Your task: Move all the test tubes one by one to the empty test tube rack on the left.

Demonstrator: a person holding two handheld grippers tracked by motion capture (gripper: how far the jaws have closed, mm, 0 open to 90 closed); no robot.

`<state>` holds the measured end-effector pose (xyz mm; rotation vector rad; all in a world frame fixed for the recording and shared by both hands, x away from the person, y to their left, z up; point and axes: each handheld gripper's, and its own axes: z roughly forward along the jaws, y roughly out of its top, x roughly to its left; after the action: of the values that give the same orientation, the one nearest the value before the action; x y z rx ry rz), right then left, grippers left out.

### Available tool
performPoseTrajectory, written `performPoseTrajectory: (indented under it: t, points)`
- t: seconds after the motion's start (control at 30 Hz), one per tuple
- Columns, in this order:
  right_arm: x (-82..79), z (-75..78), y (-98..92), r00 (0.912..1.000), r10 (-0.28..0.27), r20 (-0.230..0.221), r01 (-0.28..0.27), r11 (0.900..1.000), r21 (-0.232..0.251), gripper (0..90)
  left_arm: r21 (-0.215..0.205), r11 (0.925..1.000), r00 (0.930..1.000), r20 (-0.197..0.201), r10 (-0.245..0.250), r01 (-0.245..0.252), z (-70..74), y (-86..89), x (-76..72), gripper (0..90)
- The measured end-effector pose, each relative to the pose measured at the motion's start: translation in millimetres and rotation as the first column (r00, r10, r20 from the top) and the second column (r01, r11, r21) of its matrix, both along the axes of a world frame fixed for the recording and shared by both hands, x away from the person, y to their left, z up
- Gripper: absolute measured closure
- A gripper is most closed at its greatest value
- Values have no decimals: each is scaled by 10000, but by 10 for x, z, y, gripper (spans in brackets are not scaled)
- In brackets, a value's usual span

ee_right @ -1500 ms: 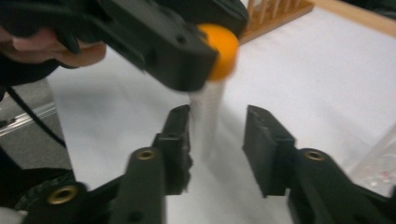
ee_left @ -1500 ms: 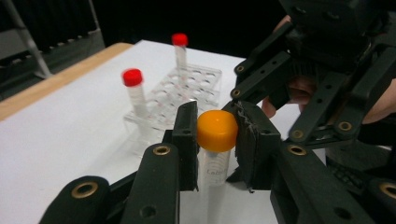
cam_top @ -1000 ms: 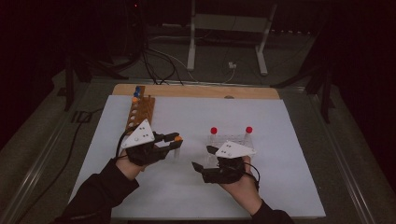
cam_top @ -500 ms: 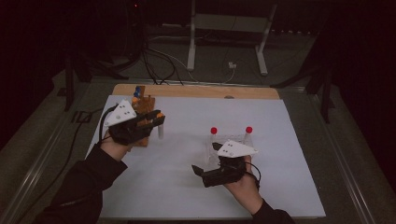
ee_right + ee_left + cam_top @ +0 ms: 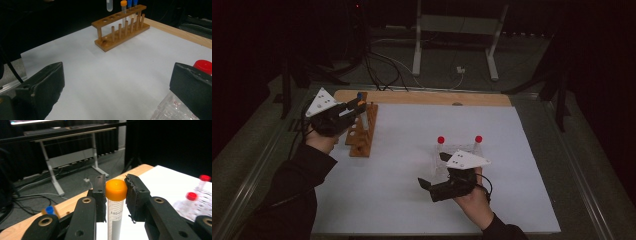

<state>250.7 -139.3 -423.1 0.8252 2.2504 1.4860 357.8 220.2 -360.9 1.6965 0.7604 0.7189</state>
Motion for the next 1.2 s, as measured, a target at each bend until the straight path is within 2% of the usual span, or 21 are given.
performPoseTrajectory:
  t: [0.2,0.4,0.47,0.63,0.77,0.83,1.0,1.2]
  points:
    - [9,-2,-7,9999,100,-73,-100,9999,13,0,-82,9975,9975,6,702,-702,-43,102,153,721]
    - [5,-1,-11,9998,181,-37,-181,9998,41,0,-40,9904,9903,113,1385,-1385,-140,168,280,720]
    - [5,-1,-14,9998,194,-36,-193,9998,37,0,-275,9893,9897,42,1434,-1433,-171,197,316,721]
    - [4,-6,-6,9996,290,-53,-290,9996,33,0,-189,9815,9817,32,1905,-1904,-280,225,416,721]
    - [3,-7,0,9993,360,-30,-360,9994,-2,0,-473,9755,9766,-9,2149,-2147,-375,251,483,720]
    - [4,-14,2,9992,390,-62,-390,9992,-12,0,-425,9704,9712,51,2382,-2378,-425,255,512,721]
    - [-1,-13,3,9989,473,-33,-473,9989,-14,0,-503,9644,9654,-384,2578,-2595,-568,269,584,720]
    - [-1,-11,-2,9989,462,-34,-462,9989,7,0,-177,9628,9606,-742,2678,-2698,-697,239,613,720]
